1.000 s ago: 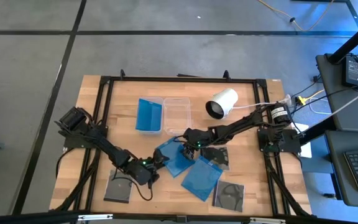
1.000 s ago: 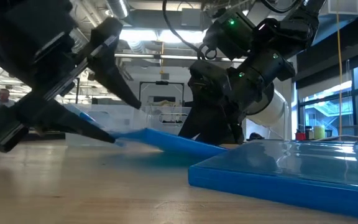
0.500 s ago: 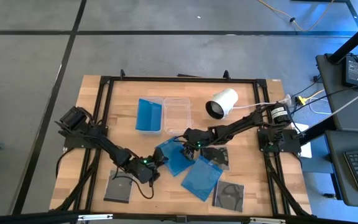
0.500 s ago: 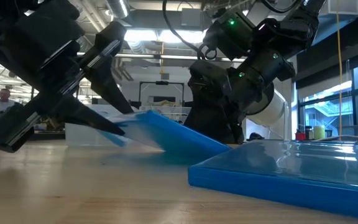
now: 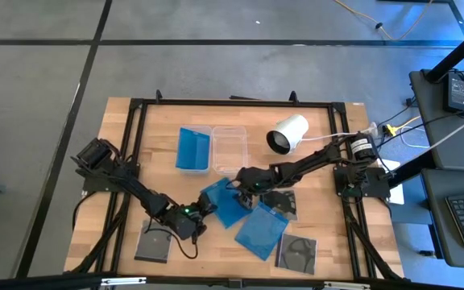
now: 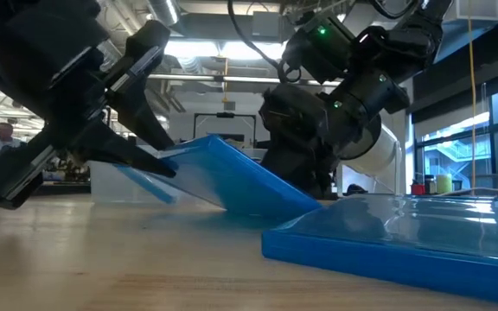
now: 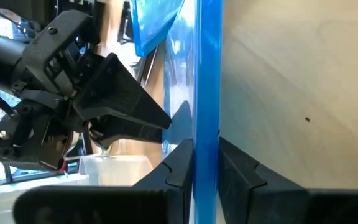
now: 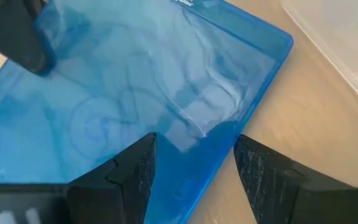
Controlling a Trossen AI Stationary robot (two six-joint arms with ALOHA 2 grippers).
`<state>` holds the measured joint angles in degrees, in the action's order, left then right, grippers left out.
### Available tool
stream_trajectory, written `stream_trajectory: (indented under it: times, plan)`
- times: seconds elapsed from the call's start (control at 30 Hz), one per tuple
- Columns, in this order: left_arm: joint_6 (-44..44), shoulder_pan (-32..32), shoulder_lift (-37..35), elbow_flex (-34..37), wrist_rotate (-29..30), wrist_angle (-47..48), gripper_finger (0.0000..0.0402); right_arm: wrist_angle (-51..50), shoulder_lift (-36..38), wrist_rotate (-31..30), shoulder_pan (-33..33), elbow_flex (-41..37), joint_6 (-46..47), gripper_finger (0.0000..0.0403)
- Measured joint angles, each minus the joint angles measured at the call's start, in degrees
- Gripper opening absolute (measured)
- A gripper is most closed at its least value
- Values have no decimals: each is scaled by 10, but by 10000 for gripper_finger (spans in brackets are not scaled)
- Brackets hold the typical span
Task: Pick & place jewel cases by type
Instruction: Put the left blue cd case into the left transparent bin
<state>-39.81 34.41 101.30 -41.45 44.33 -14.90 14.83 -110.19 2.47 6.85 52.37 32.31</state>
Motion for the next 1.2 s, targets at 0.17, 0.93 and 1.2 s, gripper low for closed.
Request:
stream_trajectory:
  times: [0.17, 0.93, 1.2]
  plan:
    - [1, 16, -1, 0, 14, -3, 56, -6, 1, 3, -3, 17, -58, 217]
    - [-35, 89, -2, -22, 170, -32, 48, -30, 109, 105, -22, 40, -239, 217]
    - [-28, 106, -33, -26, 240, -28, 46, -40, 204, 62, -21, 40, -389, 216]
